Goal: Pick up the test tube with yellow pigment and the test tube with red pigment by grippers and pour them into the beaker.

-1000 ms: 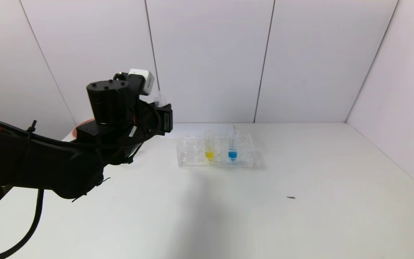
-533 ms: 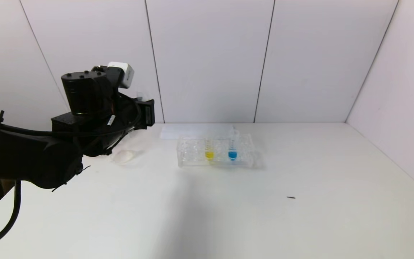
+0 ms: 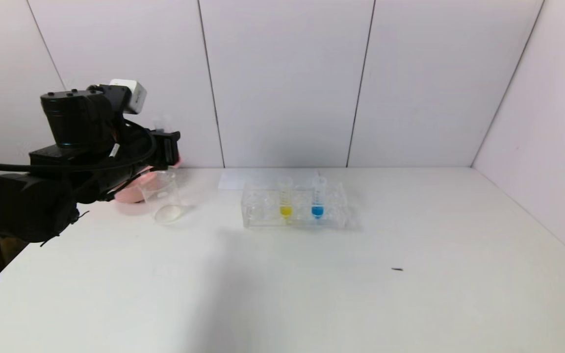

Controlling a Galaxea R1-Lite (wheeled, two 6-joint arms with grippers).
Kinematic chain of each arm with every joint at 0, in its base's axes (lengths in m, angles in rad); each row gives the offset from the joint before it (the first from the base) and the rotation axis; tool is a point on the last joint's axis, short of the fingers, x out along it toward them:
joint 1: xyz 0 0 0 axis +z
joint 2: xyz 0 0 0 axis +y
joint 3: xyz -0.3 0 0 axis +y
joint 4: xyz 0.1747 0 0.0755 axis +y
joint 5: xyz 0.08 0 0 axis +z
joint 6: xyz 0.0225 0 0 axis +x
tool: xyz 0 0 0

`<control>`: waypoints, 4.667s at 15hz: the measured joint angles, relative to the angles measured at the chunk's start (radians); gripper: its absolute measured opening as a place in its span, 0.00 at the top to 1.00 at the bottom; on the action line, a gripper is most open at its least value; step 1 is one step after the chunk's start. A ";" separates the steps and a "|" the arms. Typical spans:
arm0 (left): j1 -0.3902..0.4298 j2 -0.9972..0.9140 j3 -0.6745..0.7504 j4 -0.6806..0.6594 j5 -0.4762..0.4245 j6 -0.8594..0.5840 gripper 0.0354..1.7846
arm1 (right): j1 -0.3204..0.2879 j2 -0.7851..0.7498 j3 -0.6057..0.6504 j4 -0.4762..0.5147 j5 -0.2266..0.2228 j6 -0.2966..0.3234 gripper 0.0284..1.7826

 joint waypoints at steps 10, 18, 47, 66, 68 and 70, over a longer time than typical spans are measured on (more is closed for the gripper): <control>0.197 -0.023 0.021 0.003 -0.122 0.000 0.77 | 0.000 0.000 0.000 0.000 0.000 0.000 0.05; 0.348 -0.032 0.070 -0.002 -0.226 0.023 0.77 | 0.000 0.000 0.000 0.000 0.000 0.000 0.05; 0.427 0.073 0.121 -0.085 -0.292 0.031 0.77 | 0.000 0.000 0.000 0.000 0.000 0.000 0.05; 0.365 0.106 0.105 -0.051 -0.280 0.153 0.77 | 0.000 0.000 0.000 0.000 0.000 0.000 0.05; 0.367 0.104 0.104 -0.045 -0.280 0.181 0.77 | 0.000 0.000 0.000 0.000 0.000 0.000 0.05; 0.367 0.101 0.101 -0.013 -0.281 0.223 0.77 | 0.000 0.000 0.000 0.000 0.000 0.000 0.05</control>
